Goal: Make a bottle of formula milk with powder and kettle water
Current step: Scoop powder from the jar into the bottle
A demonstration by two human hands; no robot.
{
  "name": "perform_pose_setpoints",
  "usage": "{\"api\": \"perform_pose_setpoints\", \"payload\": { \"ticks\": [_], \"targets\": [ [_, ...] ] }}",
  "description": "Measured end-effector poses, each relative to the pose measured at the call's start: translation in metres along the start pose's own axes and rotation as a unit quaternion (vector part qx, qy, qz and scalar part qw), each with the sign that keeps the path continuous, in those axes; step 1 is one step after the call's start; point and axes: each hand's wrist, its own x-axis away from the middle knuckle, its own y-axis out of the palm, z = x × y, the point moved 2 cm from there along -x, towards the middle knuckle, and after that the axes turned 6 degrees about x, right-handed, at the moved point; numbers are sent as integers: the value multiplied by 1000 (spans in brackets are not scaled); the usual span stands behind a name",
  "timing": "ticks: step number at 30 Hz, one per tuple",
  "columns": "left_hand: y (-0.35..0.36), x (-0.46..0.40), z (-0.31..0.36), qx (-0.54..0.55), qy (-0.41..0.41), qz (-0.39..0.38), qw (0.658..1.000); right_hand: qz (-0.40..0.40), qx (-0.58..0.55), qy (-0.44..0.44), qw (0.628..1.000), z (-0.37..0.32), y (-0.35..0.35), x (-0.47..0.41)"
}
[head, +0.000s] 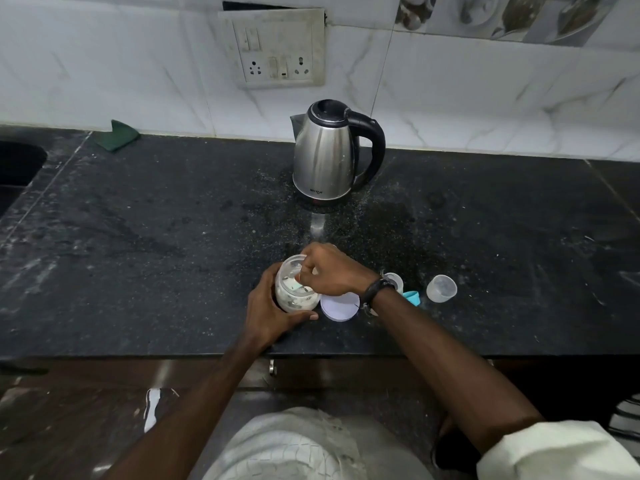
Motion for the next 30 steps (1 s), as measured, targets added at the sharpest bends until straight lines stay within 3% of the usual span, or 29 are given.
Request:
{"api": "perform_pose_setpoints", "payload": {
  "ticks": [6,12,22,30],
  "targets": [
    [-3,0,-5,-13,-14,7,1000,-2,-70,-48,996,7,-21,13],
    [-3,0,-6,-7,-20,6,1000,2,-114,-32,993,23,-23,14],
    [-3,-1,-8,-8,-24,3,1000,40,-84,-45,995,26,-29,17],
    [-3,0,-5,-29,-19,5,999,26,-92,-71,993,26,-24,17]
  ]
}}
